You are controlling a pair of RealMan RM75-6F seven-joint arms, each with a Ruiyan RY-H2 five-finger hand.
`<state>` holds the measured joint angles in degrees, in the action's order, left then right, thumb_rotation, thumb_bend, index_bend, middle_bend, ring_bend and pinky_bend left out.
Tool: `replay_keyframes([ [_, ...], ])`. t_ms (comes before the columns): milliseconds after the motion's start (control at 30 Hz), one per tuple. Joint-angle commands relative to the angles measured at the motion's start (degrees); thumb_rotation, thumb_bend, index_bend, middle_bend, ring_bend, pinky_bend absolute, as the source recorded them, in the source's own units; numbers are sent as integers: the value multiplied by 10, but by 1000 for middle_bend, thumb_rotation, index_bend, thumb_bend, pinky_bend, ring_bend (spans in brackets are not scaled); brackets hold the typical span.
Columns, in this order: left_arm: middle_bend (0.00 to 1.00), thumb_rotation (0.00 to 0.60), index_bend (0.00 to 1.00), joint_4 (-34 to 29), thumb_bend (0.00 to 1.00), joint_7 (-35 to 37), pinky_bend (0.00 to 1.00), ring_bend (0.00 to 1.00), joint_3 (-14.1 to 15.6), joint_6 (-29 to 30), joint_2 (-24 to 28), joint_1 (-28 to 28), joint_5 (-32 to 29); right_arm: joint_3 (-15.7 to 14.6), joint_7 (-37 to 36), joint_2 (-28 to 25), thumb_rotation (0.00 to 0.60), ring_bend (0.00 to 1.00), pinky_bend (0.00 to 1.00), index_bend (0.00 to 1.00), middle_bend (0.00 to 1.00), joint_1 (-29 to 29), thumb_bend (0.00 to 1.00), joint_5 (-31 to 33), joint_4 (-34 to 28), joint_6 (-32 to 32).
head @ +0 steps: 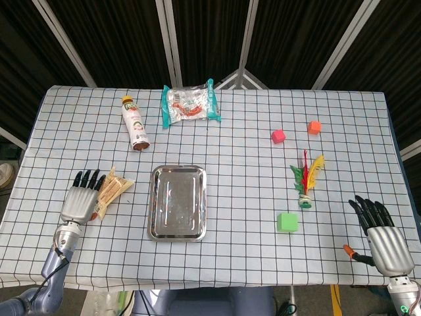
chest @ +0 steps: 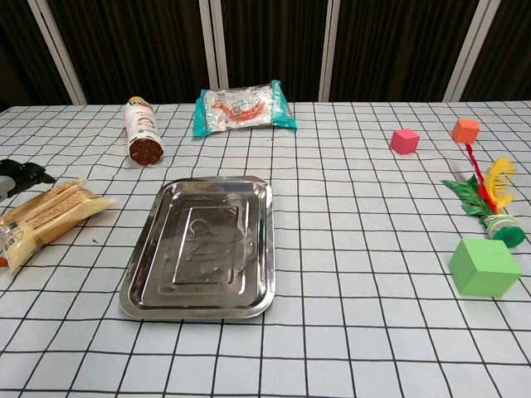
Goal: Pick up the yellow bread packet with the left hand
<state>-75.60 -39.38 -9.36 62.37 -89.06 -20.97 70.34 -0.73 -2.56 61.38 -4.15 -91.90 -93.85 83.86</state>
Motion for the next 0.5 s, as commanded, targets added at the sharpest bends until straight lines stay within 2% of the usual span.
replay_keyframes([
  [33, 5, 600, 229, 26, 16, -9, 94, 0, -6, -20, -16, -17, -28, 0, 2, 0, 600, 0, 11, 0, 0, 0, 255, 0, -1, -1],
  [67, 19, 600, 256, 29, 17, -11, 100, 0, -6, -22, -19, -20, -33, 0, 3, 0, 600, 0, 11, 0, 0, 0, 255, 0, -1, -2],
  [167, 152, 600, 408, 34, 44, -9, 143, 5, -4, -20, -25, -27, -34, -1, 5, 1, 600, 0, 11, 0, 0, -1, 254, 0, -1, -3],
  [233, 257, 600, 492, 31, 73, 2, 162, 63, -1, -16, -26, -28, -29, -1, 5, 1, 600, 0, 11, 0, 0, -1, 254, 0, -2, -4],
  [300, 312, 600, 507, 29, 89, 7, 175, 112, 2, -8, -25, -30, -22, -2, 6, 1, 600, 0, 11, 0, 0, -2, 254, -1, -2, -5],
  [500, 383, 600, 511, -1, 96, 49, 219, 146, 19, 27, -6, -21, 18, -3, 4, 0, 600, 0, 11, 0, 0, -2, 254, -4, -3, -4],
])
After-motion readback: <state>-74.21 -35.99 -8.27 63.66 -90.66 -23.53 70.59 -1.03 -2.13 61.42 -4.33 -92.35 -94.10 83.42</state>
